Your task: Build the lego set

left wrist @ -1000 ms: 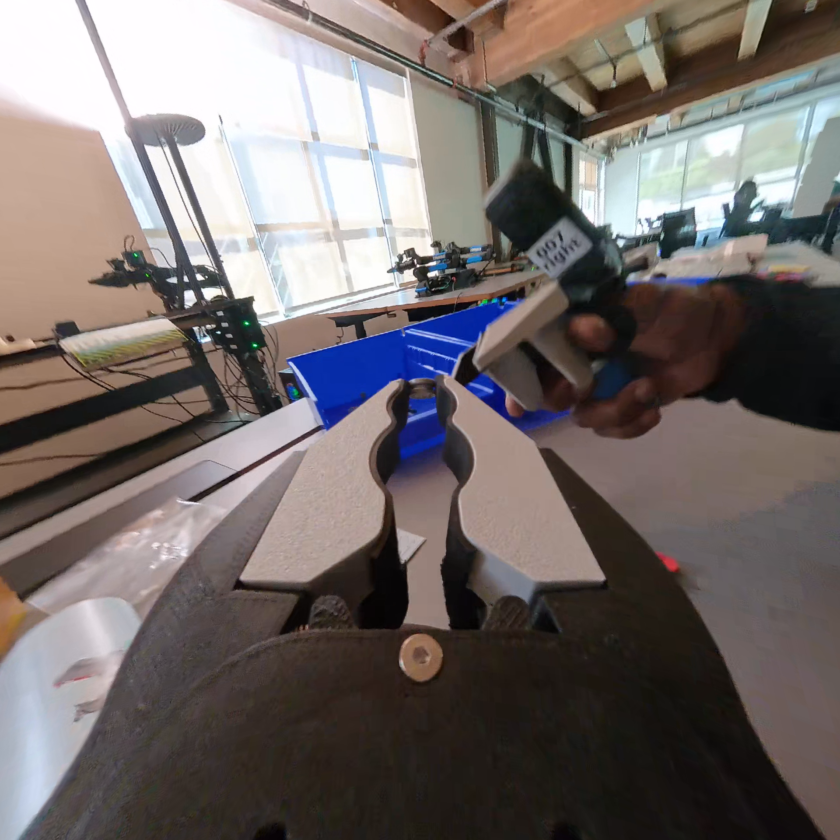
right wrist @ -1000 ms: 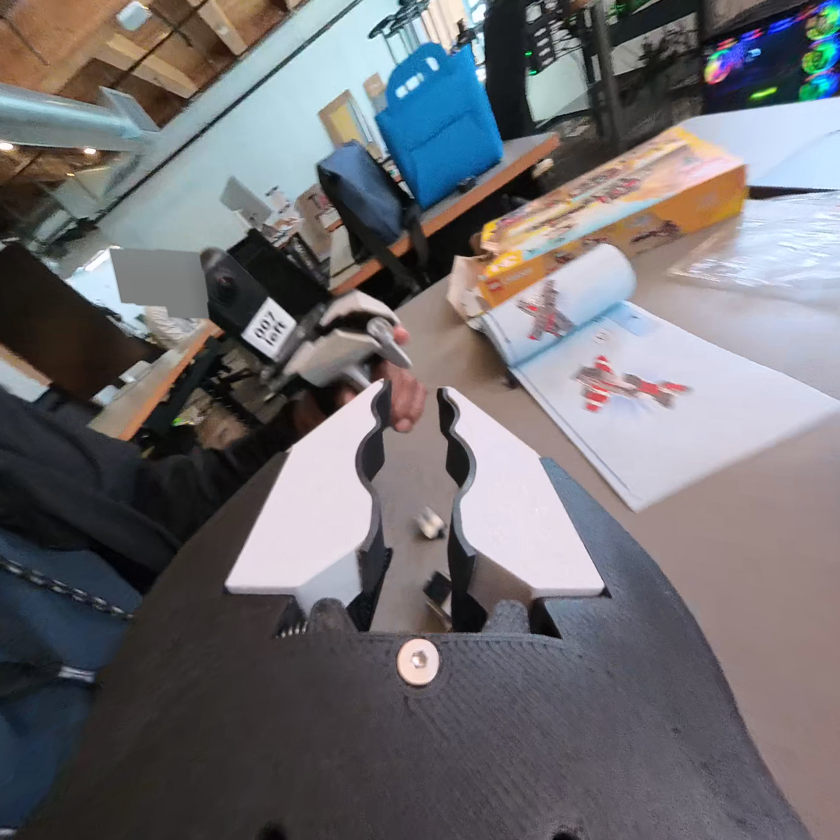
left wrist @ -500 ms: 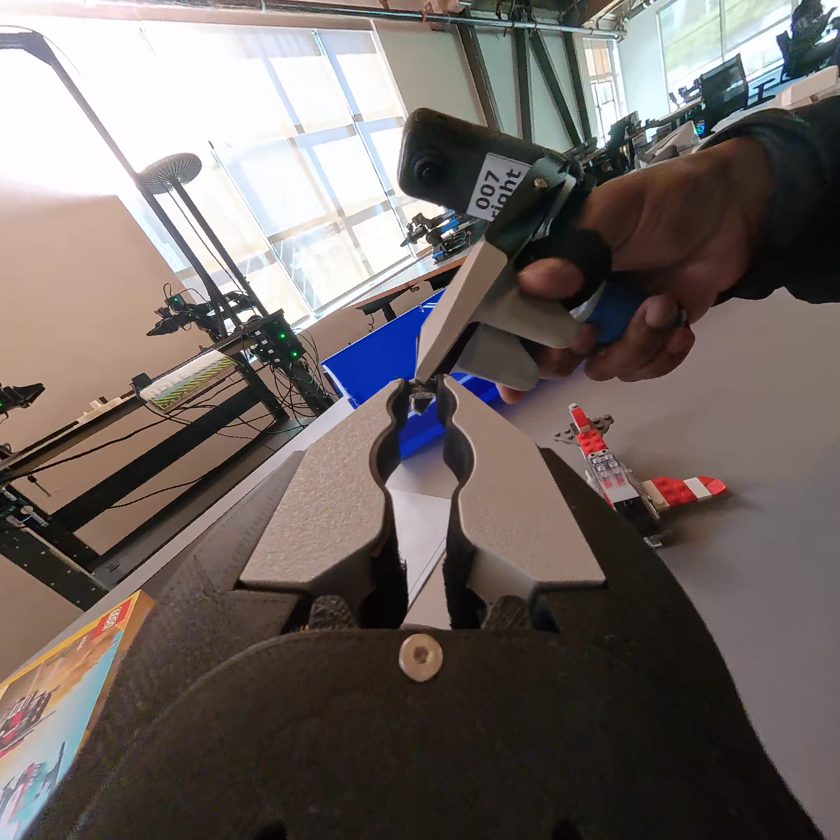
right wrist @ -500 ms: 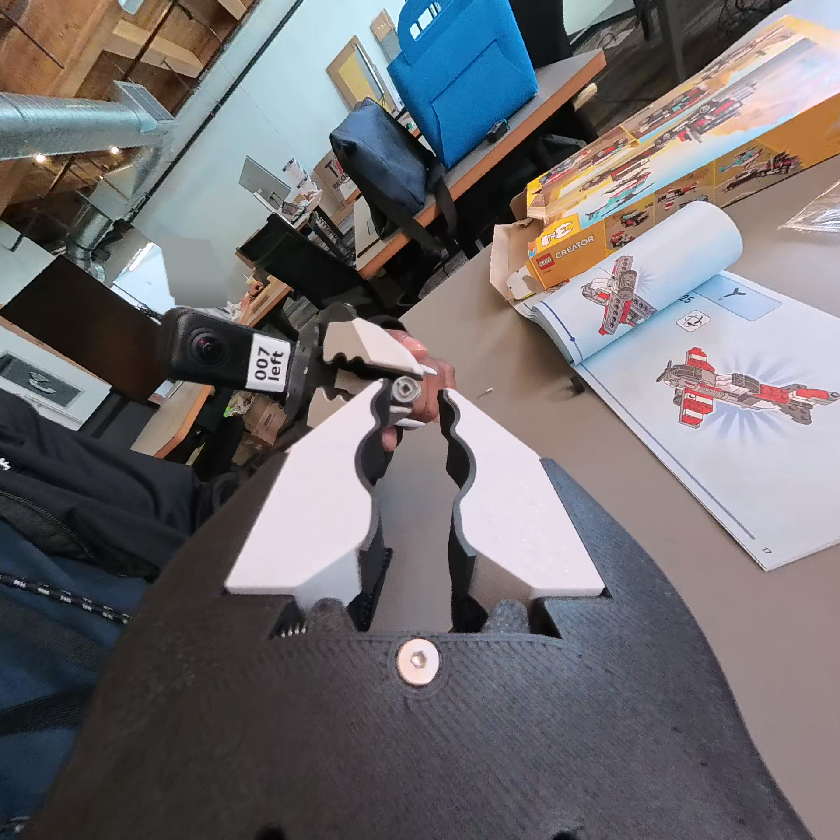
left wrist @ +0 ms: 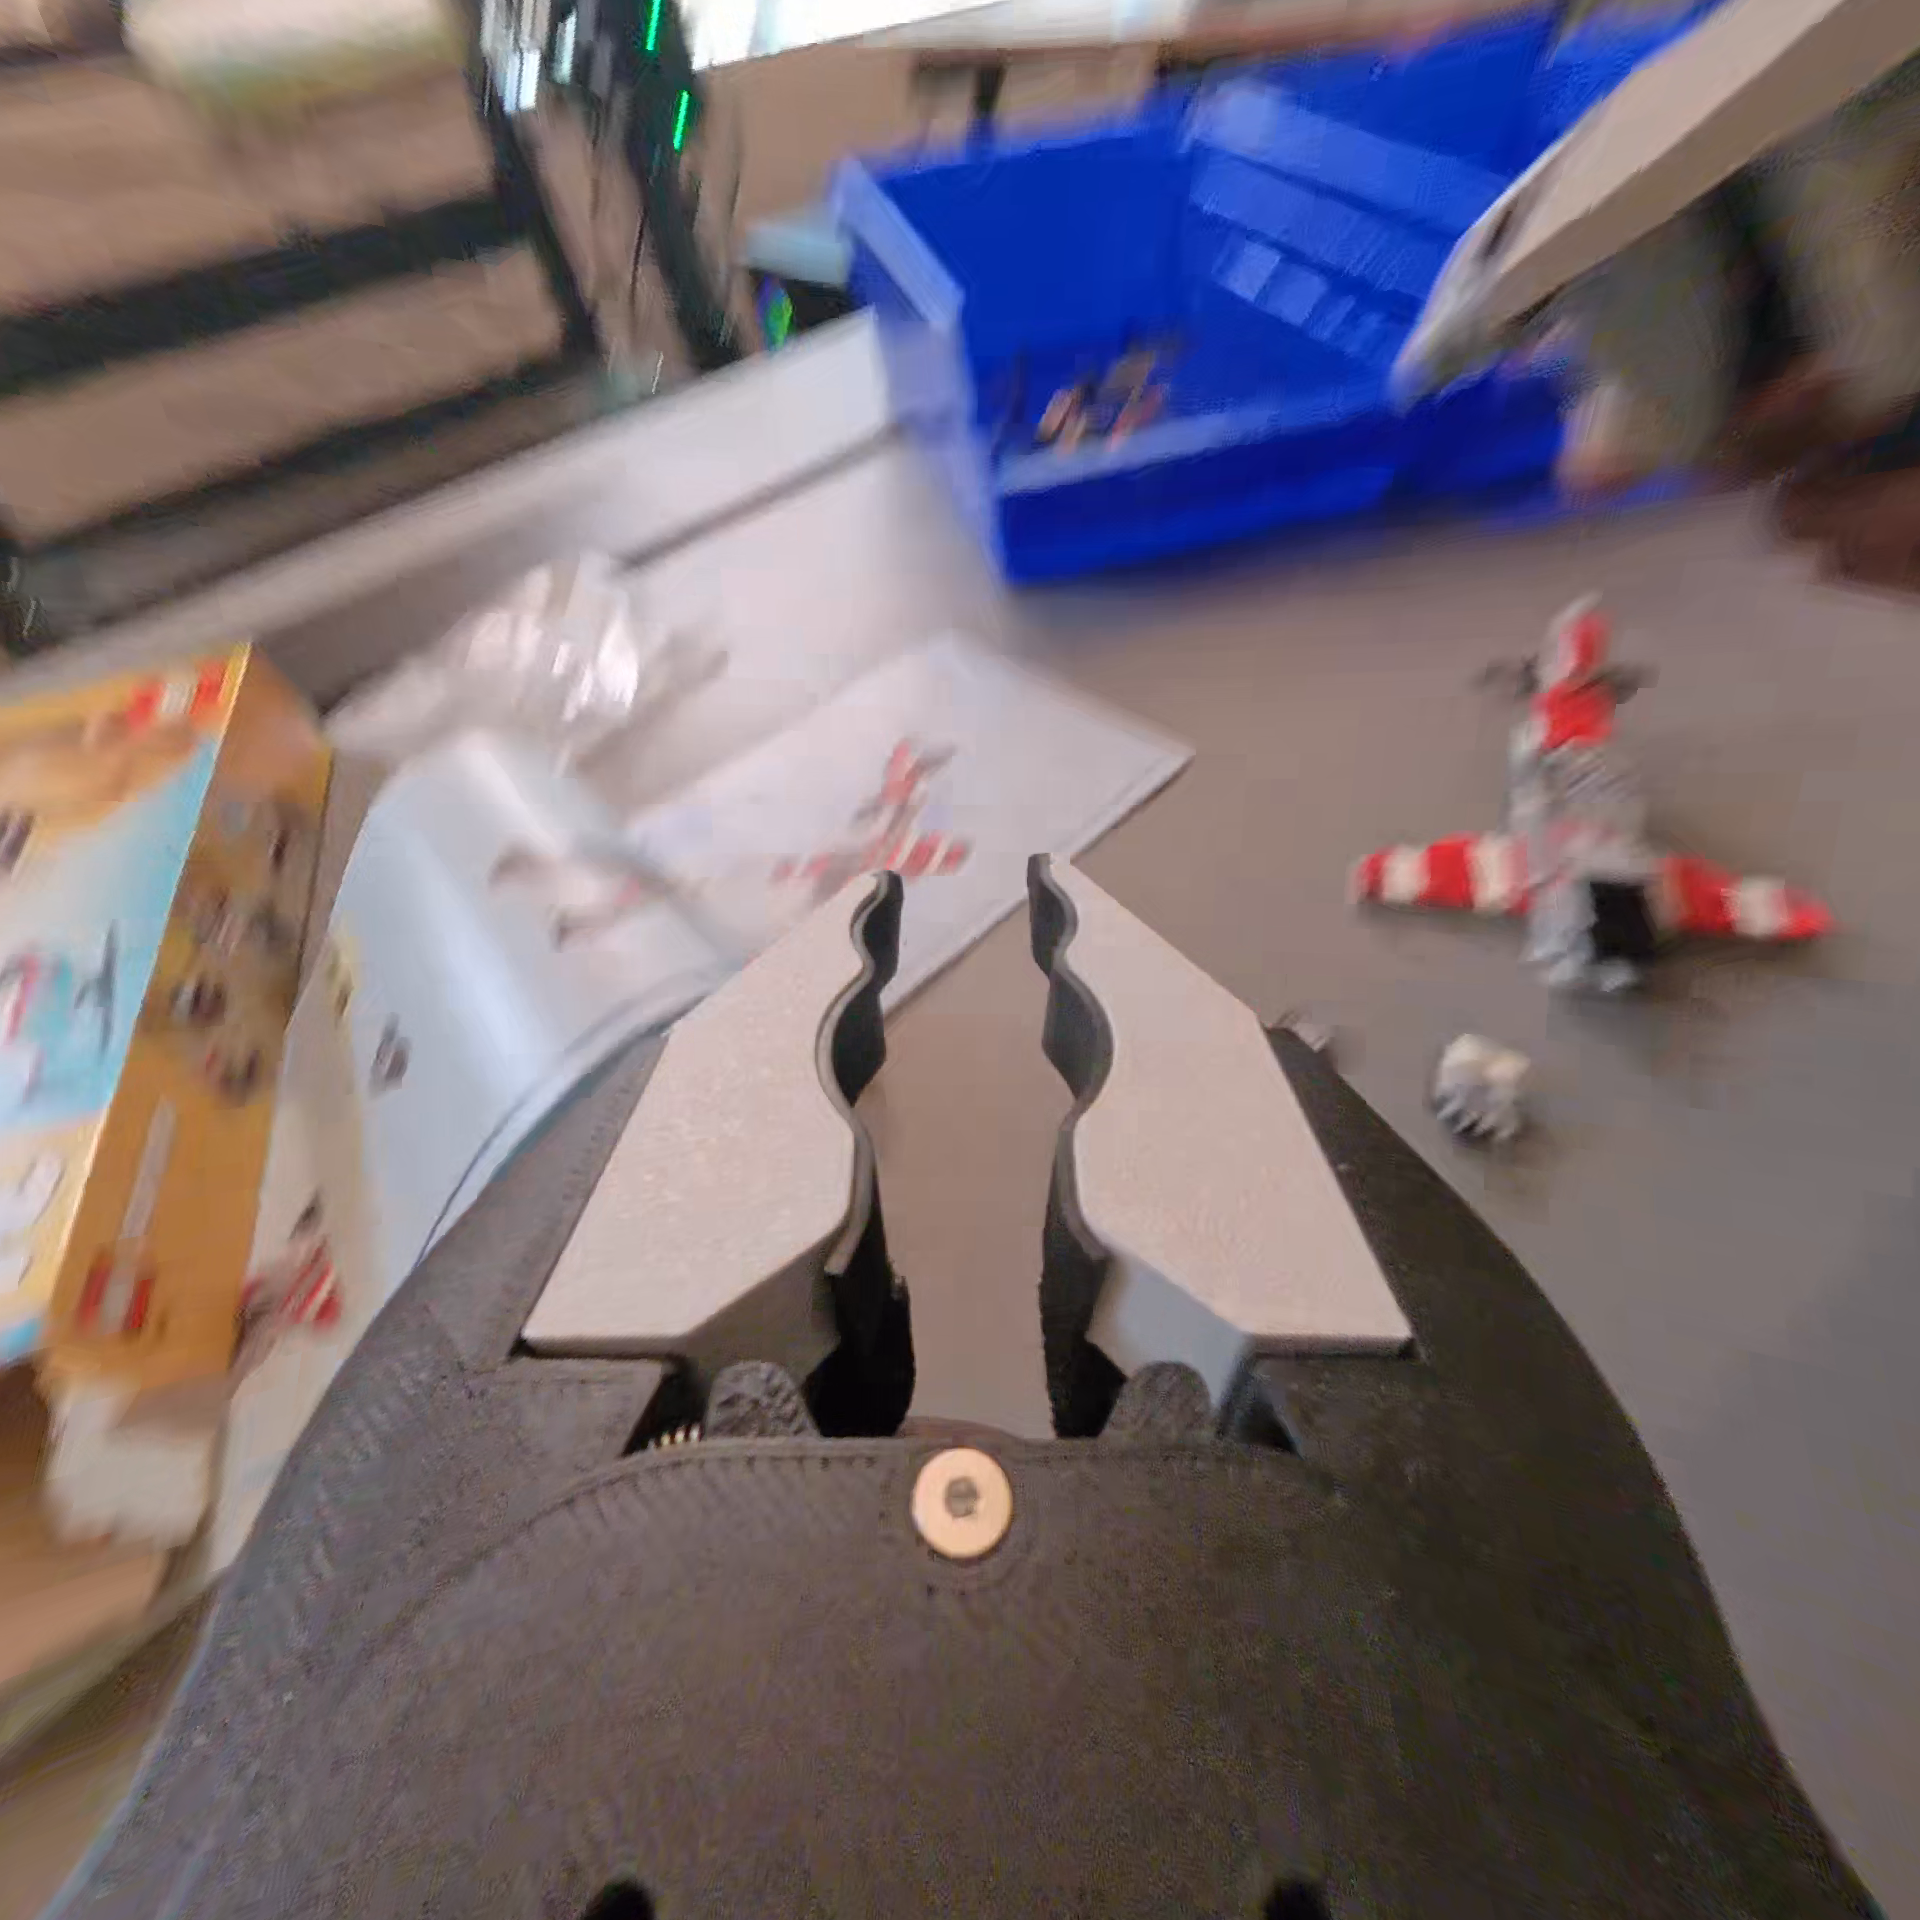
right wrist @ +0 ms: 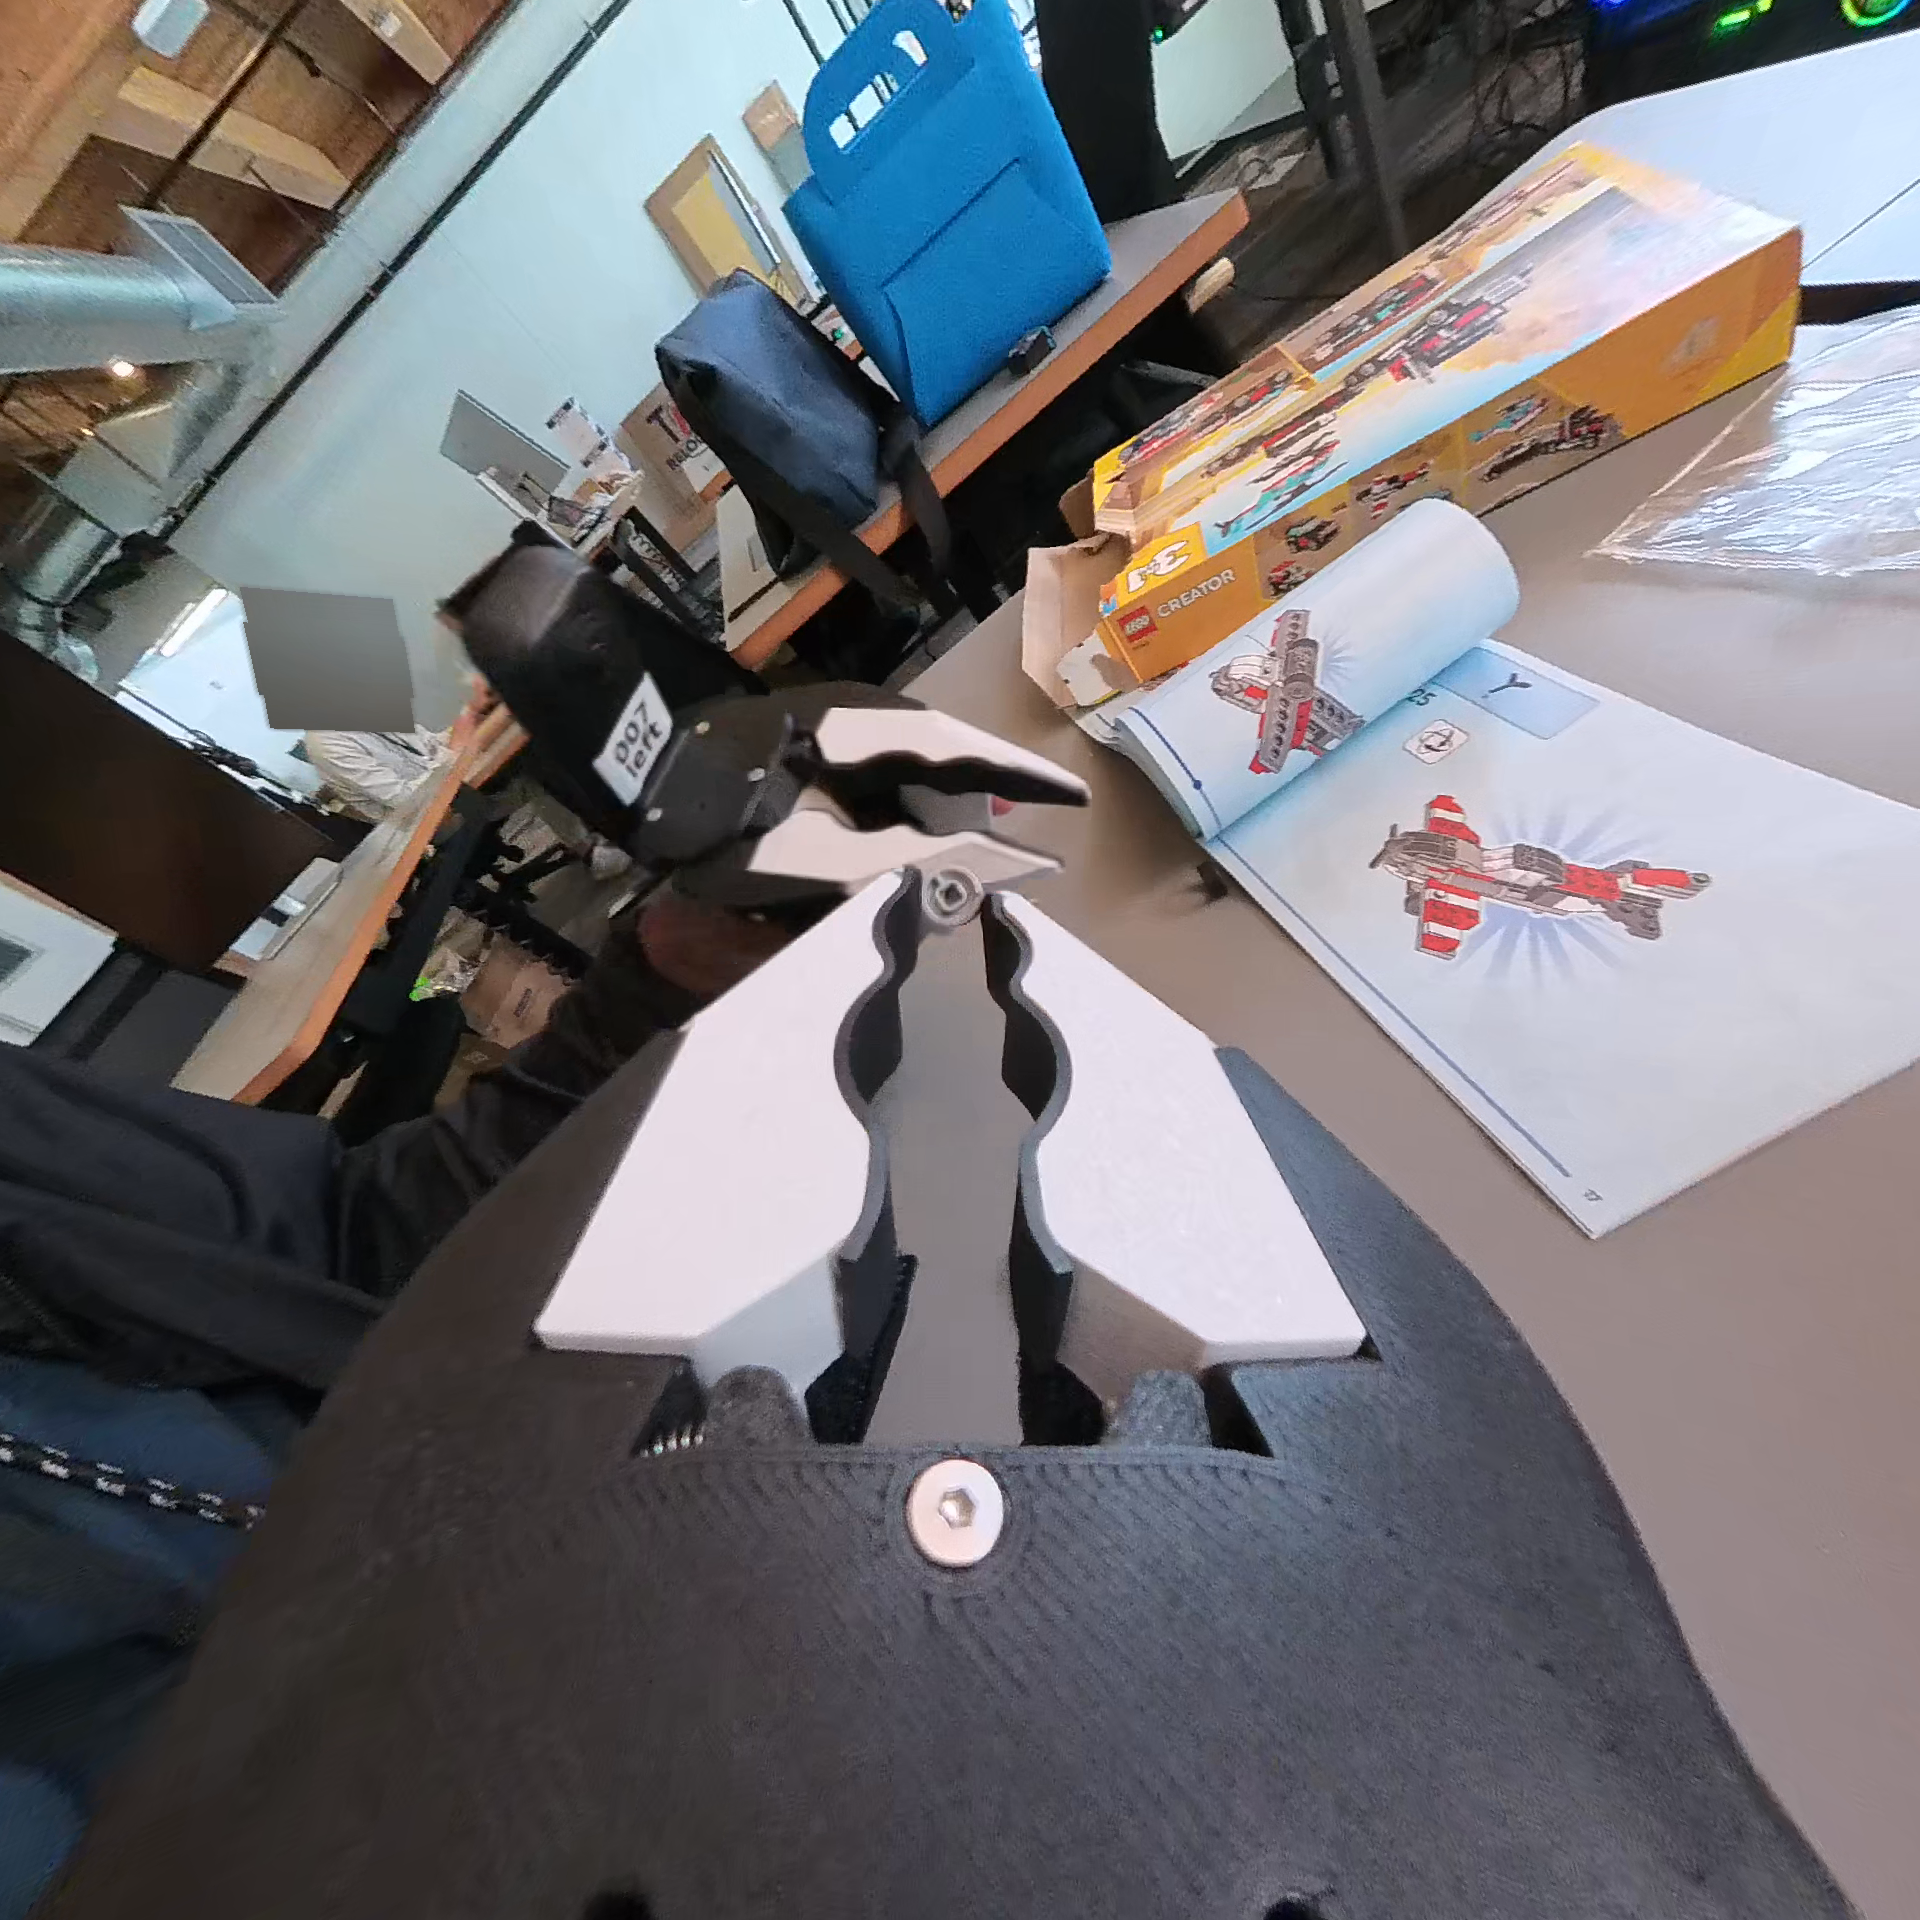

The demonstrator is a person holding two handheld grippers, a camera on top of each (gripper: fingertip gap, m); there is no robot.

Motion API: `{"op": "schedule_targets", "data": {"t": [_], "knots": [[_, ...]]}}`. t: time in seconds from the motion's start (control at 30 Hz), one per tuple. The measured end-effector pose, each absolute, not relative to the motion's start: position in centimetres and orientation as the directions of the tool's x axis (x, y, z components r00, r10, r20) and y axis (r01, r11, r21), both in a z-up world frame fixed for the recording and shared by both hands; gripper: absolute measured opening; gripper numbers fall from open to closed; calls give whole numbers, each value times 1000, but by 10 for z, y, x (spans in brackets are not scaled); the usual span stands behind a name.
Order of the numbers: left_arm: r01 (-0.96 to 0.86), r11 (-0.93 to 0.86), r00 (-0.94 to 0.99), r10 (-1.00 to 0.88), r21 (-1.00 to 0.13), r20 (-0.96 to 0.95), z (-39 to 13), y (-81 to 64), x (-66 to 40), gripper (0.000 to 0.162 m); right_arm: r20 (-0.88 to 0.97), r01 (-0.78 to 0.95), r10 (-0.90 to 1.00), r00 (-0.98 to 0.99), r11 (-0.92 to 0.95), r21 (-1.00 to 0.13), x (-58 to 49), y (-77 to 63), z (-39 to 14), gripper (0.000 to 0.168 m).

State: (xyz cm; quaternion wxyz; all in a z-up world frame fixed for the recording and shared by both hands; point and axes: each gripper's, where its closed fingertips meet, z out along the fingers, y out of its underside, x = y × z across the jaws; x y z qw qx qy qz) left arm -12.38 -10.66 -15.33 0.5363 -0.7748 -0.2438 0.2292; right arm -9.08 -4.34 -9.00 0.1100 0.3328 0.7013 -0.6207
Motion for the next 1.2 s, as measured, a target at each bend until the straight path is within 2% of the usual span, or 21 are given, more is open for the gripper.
{"op": "schedule_targets", "data": {"t": [0.1,0.2,0.6,0.8,0.9,1.03,1.1,1.2], "knots": [[340,-429,671,734,-837,-104,-196,-140,-141,23,-559,601,347,-753,16,-799,-93,-42,-94,11],[442,-414,620,782,-796,-62,-216,-144,-147,21,-563,606,349,-749,18,-795,-93,-43,-98,11],[523,-444,556,825,-728,-104,-238,-138,-158,21,-561,606,348,-751,27,-795,-93,-49,-103,11],[517,-472,561,817,-715,-134,-240,-134,-160,15,-553,600,348,-757,33,-800,-90,-48,-101,11],[425,-439,632,770,-792,-88,-223,-116,-153,15,-544,592,349,-763,41,-805,-89,-44,-97,11],[96,-238,812,580,-967,-62,-153,-69,-124,15,-537,584,325,-778,59,-810,-86,-40,-85,11],[-61,-87,861,500,-994,-97,-115,-55,-104,14,-528,572,301,-794,78,-816,-81,-40,-75,11],[-195,89,890,434,-977,-138,-77,-45,-79,14,-507,548,264,-820,107,-830,-72,-40,-58,11]]}}
